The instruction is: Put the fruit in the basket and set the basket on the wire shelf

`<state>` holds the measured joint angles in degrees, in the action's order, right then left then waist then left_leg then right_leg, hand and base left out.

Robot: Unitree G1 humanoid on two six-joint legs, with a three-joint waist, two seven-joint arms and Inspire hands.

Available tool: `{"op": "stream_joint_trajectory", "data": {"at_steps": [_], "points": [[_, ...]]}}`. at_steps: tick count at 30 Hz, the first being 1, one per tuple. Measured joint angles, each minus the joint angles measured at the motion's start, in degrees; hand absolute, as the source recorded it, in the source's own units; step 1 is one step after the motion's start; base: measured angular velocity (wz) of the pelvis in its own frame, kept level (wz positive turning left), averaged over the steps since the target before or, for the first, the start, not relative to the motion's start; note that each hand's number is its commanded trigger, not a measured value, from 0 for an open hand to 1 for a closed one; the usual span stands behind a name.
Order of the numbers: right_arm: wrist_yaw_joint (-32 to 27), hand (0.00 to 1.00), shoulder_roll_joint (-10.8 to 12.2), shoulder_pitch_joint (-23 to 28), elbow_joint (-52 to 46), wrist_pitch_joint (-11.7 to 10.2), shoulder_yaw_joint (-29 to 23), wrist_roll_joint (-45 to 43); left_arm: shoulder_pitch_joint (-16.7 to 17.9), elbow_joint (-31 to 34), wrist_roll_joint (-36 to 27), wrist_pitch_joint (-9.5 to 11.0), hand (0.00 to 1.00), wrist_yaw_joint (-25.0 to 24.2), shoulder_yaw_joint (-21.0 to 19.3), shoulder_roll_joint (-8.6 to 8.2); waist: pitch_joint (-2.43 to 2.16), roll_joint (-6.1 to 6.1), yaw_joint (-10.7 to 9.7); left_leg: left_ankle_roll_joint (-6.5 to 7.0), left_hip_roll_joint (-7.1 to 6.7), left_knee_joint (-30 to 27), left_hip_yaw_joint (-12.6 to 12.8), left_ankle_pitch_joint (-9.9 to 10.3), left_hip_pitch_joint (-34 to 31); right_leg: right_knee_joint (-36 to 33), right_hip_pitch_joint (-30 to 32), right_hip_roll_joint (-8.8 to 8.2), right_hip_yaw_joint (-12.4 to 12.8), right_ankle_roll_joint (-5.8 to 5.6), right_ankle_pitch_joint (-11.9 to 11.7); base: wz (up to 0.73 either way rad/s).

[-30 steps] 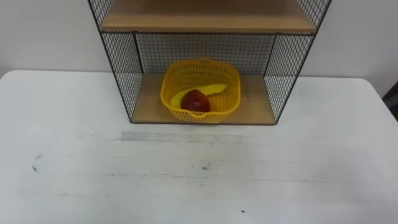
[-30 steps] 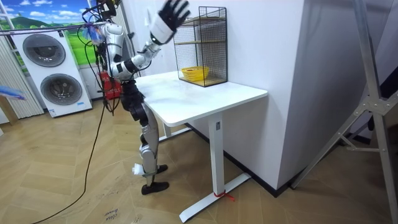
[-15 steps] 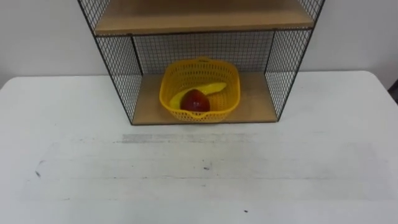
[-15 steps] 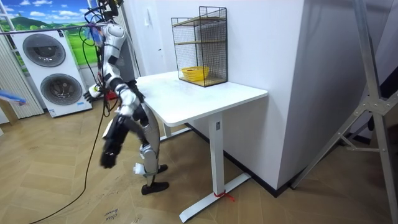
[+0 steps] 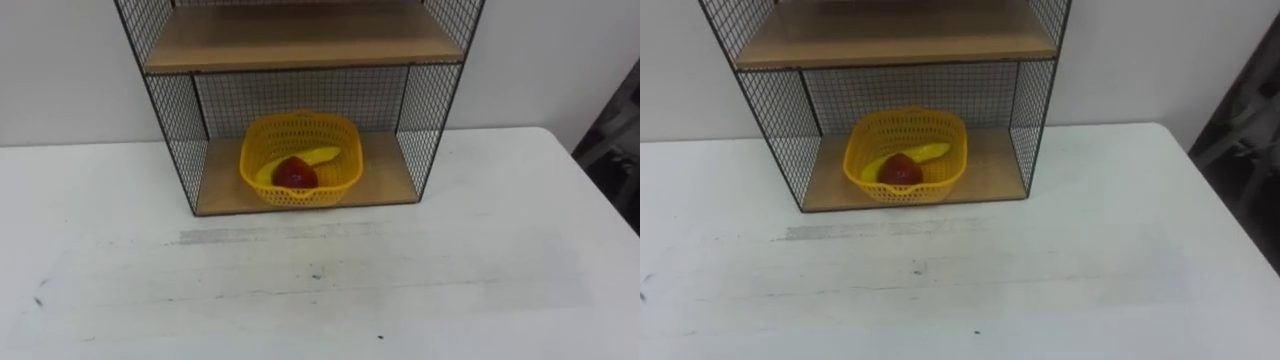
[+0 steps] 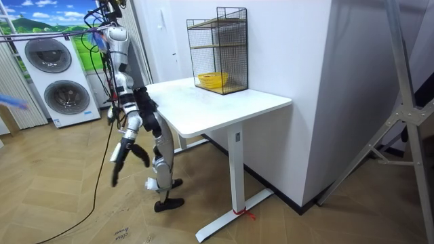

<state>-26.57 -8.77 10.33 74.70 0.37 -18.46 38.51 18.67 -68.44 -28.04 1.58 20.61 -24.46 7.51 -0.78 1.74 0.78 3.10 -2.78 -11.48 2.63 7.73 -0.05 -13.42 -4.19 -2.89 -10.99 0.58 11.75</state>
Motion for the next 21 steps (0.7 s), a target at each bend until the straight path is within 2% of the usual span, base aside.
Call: {"op": "stream_joint_trajectory", "data": {"at_steps": [2,4,6,8,9,11,13,17,21], "points": [[4.99,0.0,-1.34,-2.25,0.31,2.62,5.04,-10.13,-2.18,0.52,9.55,-2.6,0.0,-2.7,2.56,0.18,0.14,0.07,0.88,-0.11,0.15,0.22,0.33,-0.08,0.29,0.72,-0.26,0.13,0.04,0.35,-0.81,-0.11],[8.67,0.0,-1.79,-3.58,0.35,3.91,8.39,-16.6,-3.73,1.22,15.88,-4.51,0.0,-4.07,4.38,0.42,0.47,0.37,0.94,-0.6,0.16,0.13,0.08,-0.44,0.69,1.35,-0.8,0.25,-0.24,0.17,-0.82,0.06],[13.13,0.0,-1.83,-4.82,0.03,4.88,12.49,-20.93,-5.67,2.85,23.37,-6.61,0.0,-5.63,9.43,0.97,0.65,0.69,0.91,-0.44,0.1,0.07,-0.53,-0.77,0.58,2.01,-1.14,0.56,-0.21,0.01,-0.99,0.14],[15.75,0.0,-1.73,-5.17,-0.56,5.51,14.78,-23.2,-7.25,3.91,26.74,-7.62,0.0,-6.17,12.57,0.91,0.71,0.68,0.95,-0.26,0.07,-0.02,-0.86,-0.92,0.27,2.45,-1.14,0.69,-0.37,0.03,-1.03,0.08],[16.93,0.0,-1.35,-5.05,-1.1,6.04,15.47,-24.39,-7.25,4.52,28.53,-7.55,0.0,-6.51,14.06,0.67,0.9,0.69,0.98,-0.23,0.11,-0.15,-0.98,-0.97,0.11,2.71,-1.12,0.82,-0.37,0.02,-1.15,0.0],[18.51,0.0,-0.55,-5.05,-1.41,6.3,16.24,-25.45,-7.63,4.56,29.32,-7.91,0.0,-7.49,15.01,0.26,1.32,0.7,1.02,-0.24,0.18,-0.33,-1.03,-1.0,-0.19,2.73,-0.97,0.92,-0.29,-0.02,-1.22,0.0],[20.18,0.0,-0.07,-5.06,-1.75,6.4,17.96,-25.56,-7.74,4.56,29.37,-8.04,0.0,-8.6,17.04,0.09,1.42,0.66,0.97,-0.24,0.18,-0.37,-1.05,-1.02,-0.24,2.79,-0.92,0.96,-0.21,-0.07,-1.29,0.0],[23.06,0.0,0.22,-5.08,-1.73,6.39,19.76,-25.59,-7.84,4.56,29.97,-8.16,0.0,-9.93,20.29,-0.19,1.38,0.73,0.62,-0.23,0.17,-0.36,-1.13,-1.02,-0.29,2.79,-0.85,0.94,-0.2,0.26,-1.07,0.0],[24.7,0.0,0.18,-4.89,-1.23,6.18,19.83,-24.82,-7.8,4.46,30.07,-8.7,0.0,-10.05,20.36,-0.35,1.34,0.65,0.35,-0.24,0.17,-0.32,-1.11,-1.04,-0.26,2.82,-0.89,0.98,-0.14,0.08,-1.23,0.0]]}}
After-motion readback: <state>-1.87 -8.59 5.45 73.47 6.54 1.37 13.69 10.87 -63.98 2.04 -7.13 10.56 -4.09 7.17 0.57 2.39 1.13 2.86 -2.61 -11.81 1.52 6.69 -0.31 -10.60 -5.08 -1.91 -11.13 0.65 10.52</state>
